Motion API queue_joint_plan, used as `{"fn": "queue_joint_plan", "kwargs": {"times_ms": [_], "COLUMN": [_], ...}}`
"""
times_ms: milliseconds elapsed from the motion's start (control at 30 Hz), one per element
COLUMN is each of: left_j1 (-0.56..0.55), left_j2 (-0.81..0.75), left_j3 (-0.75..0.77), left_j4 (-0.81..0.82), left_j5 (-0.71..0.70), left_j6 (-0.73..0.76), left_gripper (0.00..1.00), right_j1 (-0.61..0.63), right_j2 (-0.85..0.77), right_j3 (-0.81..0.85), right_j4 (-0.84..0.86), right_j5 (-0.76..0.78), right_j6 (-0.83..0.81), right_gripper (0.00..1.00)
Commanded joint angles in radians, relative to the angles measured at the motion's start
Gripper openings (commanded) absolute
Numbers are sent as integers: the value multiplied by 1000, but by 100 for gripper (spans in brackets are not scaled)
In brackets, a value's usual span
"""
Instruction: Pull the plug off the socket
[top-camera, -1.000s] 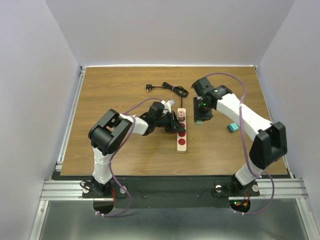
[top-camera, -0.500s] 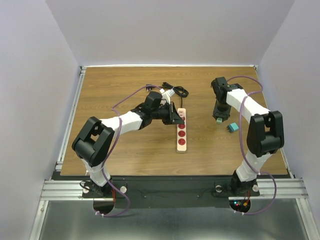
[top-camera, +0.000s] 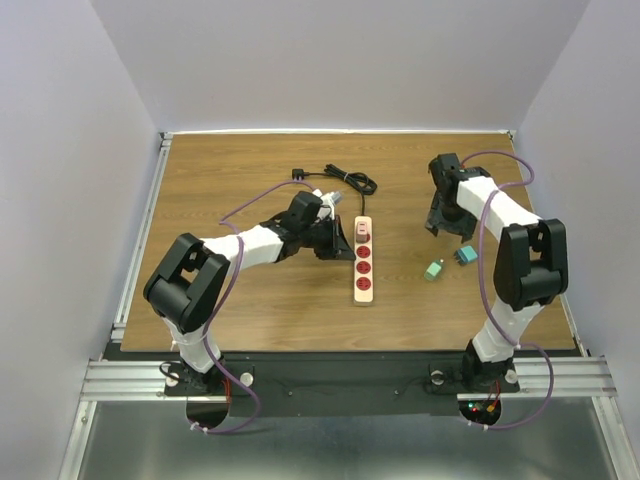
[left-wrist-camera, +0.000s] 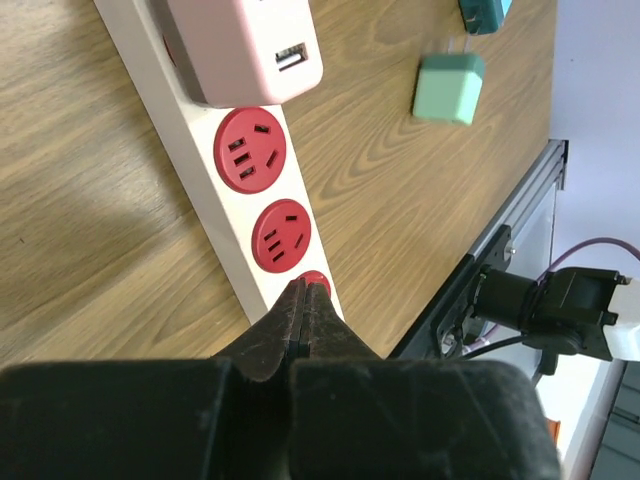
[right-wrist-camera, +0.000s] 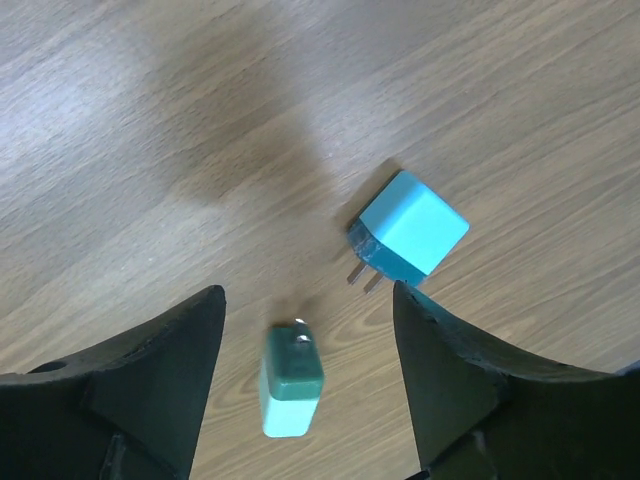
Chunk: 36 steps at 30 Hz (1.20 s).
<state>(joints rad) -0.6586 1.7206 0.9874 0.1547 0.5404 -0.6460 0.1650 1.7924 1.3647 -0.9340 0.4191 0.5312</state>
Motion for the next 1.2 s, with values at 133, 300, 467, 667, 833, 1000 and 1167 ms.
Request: {"fn": "queue_joint_plan", "kwargs": {"times_ms": [133,300,467,667,833,1000,1167], "left_j1": [31,39,39,25,8,-22,-26], "left_j2": [-41,-33,-29,25,80,138,166], "left_j3": [-42,-39,-39,-15,-29,-38,-76], "left_j4": [23,26,97,172,271,385,511], "left_j5": [-14,0,45,90,116,130,115], "left_j6": [17,11,-30,-93,-152,-222,-297], "left_gripper": [0,0,0,0,0,0,0], "right_j1": [5,40,169,252,281,297,329], "right_j2": [-128,-110,-47,24,90,130,170], "right_j3": [131,211,283,355,373,359,358], "right_j4": [60,63,78,112,112,112,121], "right_j5": [-273,-471,-545,-563,-537,-517,-523], "right_j6": [-80,-108,-119,-82,-59,-43,-37], "right_gripper": [76,76,78,86,89,89,86]}}
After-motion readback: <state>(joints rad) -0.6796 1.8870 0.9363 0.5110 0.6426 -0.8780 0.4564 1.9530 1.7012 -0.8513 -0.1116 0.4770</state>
